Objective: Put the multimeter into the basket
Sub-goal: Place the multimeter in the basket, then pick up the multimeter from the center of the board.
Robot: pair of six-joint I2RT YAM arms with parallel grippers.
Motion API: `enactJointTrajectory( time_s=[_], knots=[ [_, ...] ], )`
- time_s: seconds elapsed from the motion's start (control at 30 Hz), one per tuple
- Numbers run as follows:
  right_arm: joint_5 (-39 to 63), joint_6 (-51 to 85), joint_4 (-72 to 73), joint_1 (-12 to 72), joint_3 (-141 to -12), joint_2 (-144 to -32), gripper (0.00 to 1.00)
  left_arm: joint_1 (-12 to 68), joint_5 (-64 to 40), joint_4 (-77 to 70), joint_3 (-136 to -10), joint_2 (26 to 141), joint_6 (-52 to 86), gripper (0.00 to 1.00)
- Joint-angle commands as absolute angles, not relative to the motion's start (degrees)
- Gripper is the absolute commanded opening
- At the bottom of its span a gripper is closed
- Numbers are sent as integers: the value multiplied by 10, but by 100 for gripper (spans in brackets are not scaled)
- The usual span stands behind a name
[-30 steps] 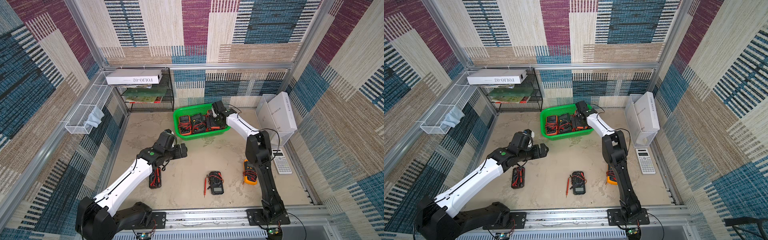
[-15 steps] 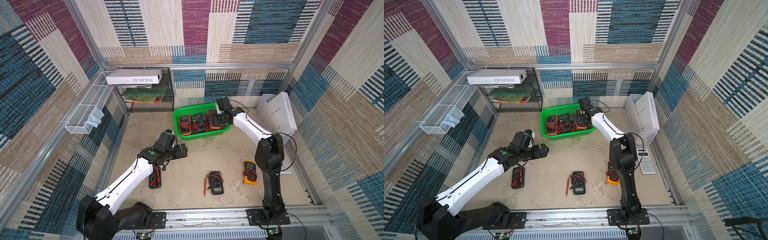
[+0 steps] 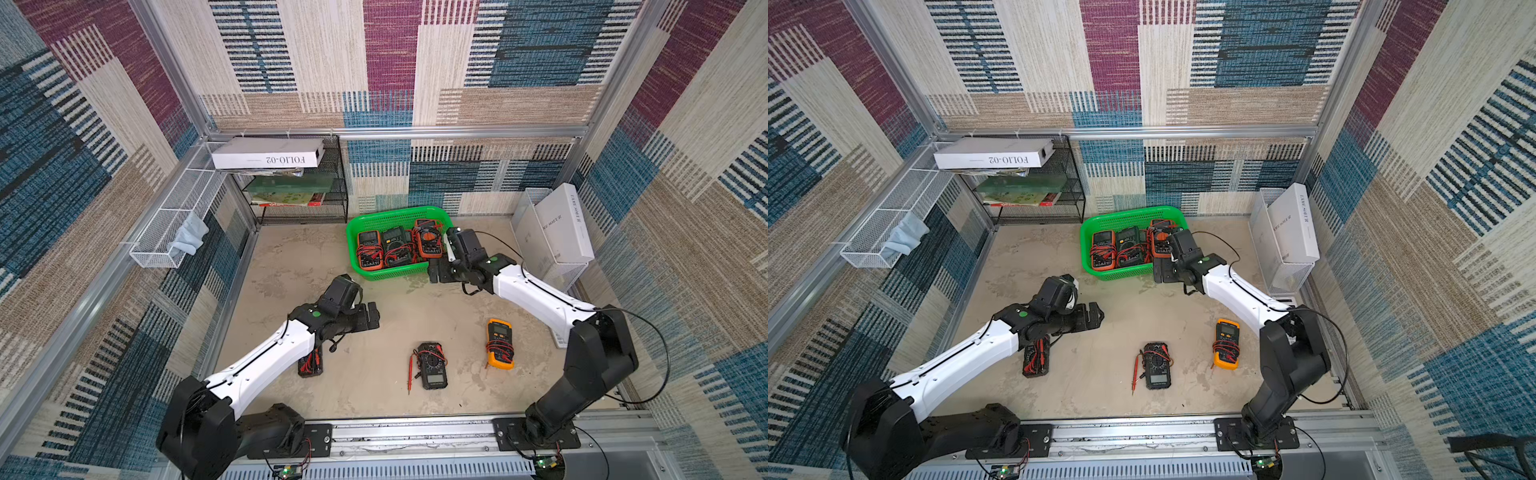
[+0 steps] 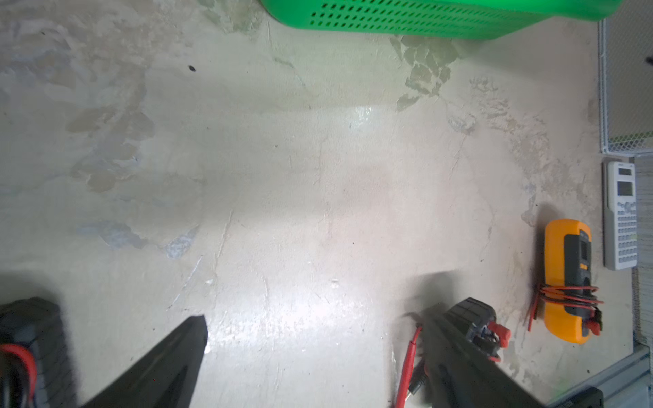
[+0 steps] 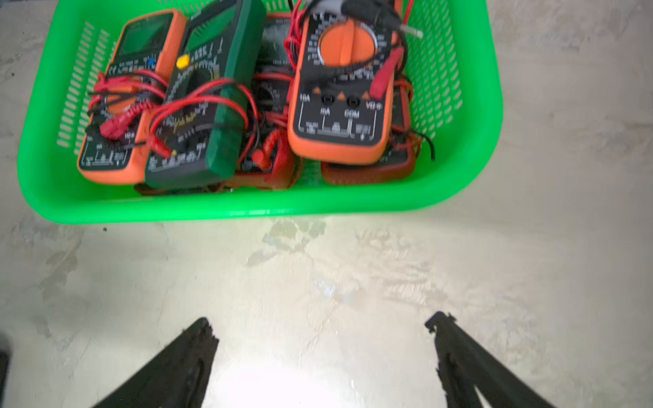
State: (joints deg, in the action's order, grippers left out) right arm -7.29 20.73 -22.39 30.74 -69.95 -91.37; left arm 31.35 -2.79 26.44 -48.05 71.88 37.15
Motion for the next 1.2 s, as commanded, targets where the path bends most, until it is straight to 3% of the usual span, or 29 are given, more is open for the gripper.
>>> enactJointTrajectory(
  time_s=[0.0, 0.57, 1.17],
  knots=[
    [-84, 239, -191, 331, -645, -865, 100, 331, -18, 230, -473, 731, 392, 100],
    [-151, 391, -261, 512, -437, -683, 99, 380, 20, 181, -440, 751, 434, 100],
    [-169, 556, -275, 680, -384, -715, 100, 381, 20, 167, -433, 748, 435, 100]
  ],
)
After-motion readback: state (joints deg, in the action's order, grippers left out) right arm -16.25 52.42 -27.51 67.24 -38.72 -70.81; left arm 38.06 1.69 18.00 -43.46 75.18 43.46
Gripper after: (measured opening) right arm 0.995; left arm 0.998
